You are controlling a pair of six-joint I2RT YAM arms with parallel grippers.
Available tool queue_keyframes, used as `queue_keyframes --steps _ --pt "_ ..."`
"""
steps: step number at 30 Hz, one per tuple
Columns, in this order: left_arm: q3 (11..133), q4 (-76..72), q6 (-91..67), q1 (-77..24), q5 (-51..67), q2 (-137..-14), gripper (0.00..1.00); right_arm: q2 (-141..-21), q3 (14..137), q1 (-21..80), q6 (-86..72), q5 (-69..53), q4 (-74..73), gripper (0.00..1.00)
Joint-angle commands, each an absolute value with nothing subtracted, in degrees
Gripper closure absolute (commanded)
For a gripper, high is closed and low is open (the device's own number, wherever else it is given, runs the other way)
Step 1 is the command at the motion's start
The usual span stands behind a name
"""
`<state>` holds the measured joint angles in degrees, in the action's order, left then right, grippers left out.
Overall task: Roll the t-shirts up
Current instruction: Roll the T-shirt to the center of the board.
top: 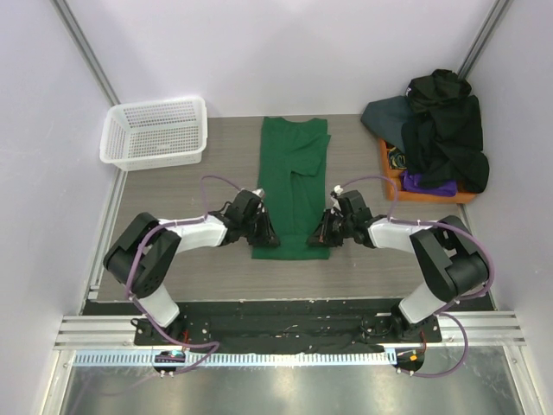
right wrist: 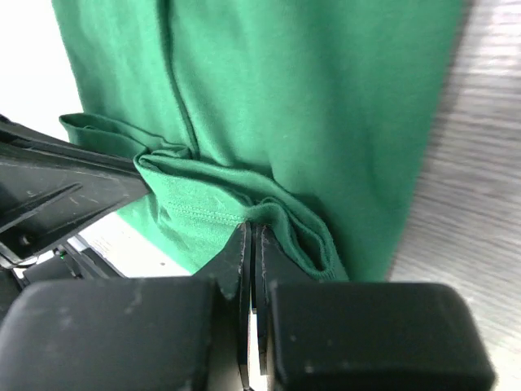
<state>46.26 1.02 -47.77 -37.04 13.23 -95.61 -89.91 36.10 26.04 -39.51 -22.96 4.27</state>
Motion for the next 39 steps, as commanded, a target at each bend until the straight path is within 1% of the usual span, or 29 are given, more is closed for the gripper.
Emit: queue_keyframes --steps 1,7,8,10,11,12,14,15,17,18,19,20,22,26,28,30,31,32,39 --pt "44.7 2.2 -47.1 -35.4 6.4 -96.0 0.85 -91.1 36.0 24.0 -36.0 -19.3 3.9 0.99" --pt "42.0 1.4 -46.1 -34.8 4.1 -92.4 0.85 -88.3 34.9 20.7 -33.7 -17.4 0.4 0.99" --pt "41.8 1.6 -45.8 -34.8 3.9 -91.2 0.85 -86.1 35.0 20.6 -33.4 -16.6 -1.7 0.99" --pt "41.7 2.6 -44.8 -34.8 1.9 -88.1 0.79 -83.9 35.9 20.5 -32.8 -15.7 -4.1 0.98" --pt "42.0 4.1 -44.3 -34.8 1.3 -87.0 0.76 -82.8 36.5 20.6 -32.2 -15.7 -5.0 0.95" --pt "42.3 5.1 -43.9 -34.8 0.5 -86.1 0.75 -81.1 37.3 20.5 -31.8 -15.6 -7.4 0.89" --pt "43.3 7.8 -42.8 -34.8 0.5 -82.9 0.71 -79.4 39.8 20.6 -30.6 -15.2 -9.9 0.83" --pt "43.6 8.8 -42.6 -34.8 -1.3 -81.7 0.70 -77.6 40.6 20.6 -30.1 -14.4 -12.6 0.77" --pt "43.3 11.6 -41.8 -34.9 -3.2 -77.7 0.69 -75.6 41.5 20.6 -29.0 -12.0 -14.8 0.68" --pt "42.9 12.6 -41.6 -35.1 -4.0 -76.3 0.68 -73.3 41.4 20.7 -28.5 -11.1 -16.7 0.60" --pt "42.3 14.0 -41.1 -35.2 -5.7 -74.9 0.66 -72.2 40.4 20.9 -28.0 -10.7 -17.0 0.57" --pt "40.3 14.2 -40.3 -35.2 -5.9 -71.9 0.63 -70.8 39.8 21.2 -27.5 -10.8 -17.2 0.55" --pt "37.8 13.9 -39.4 -35.2 -5.5 -69.6 0.59 -67.9 37.8 22.9 -26.7 -9.7 -17.7 0.54" --pt "31.2 11.1 -37.9 -35.6 -3.6 -66.4 0.49 -65.4 35.0 29.1 -26.6 -1.2 -16.8 0.54" --pt "29.5 8.6 -37.1 -35.7 -2.4 -65.4 0.47 -65.5 33.8 29.8 -26.9 -0.3 -17.1 0.56" --pt "27.5 7.0 -36.7 -35.7 -1.2 -64.8 0.46 -65.7 33.1 30.3 -27.7 -0.4 -16.2 0.56" --pt "27.0 5.6 -36.6 -35.8 -1.1 -64.8 0.46 -65.9 32.9 30.6 -28.6 0.0 -16.3 0.54" --pt "26.8 5.2 -36.6 -35.8 -1.4 -64.9 0.46 -67.1 33.0 30.8 -29.2 2.5 -16.8 0.53" --pt "27.1 2.0 -36.7 -35.8 -0.2 -69.0 0.48 -72.2 32.4 32.1 -29.3 1.8 -14.1 0.60"
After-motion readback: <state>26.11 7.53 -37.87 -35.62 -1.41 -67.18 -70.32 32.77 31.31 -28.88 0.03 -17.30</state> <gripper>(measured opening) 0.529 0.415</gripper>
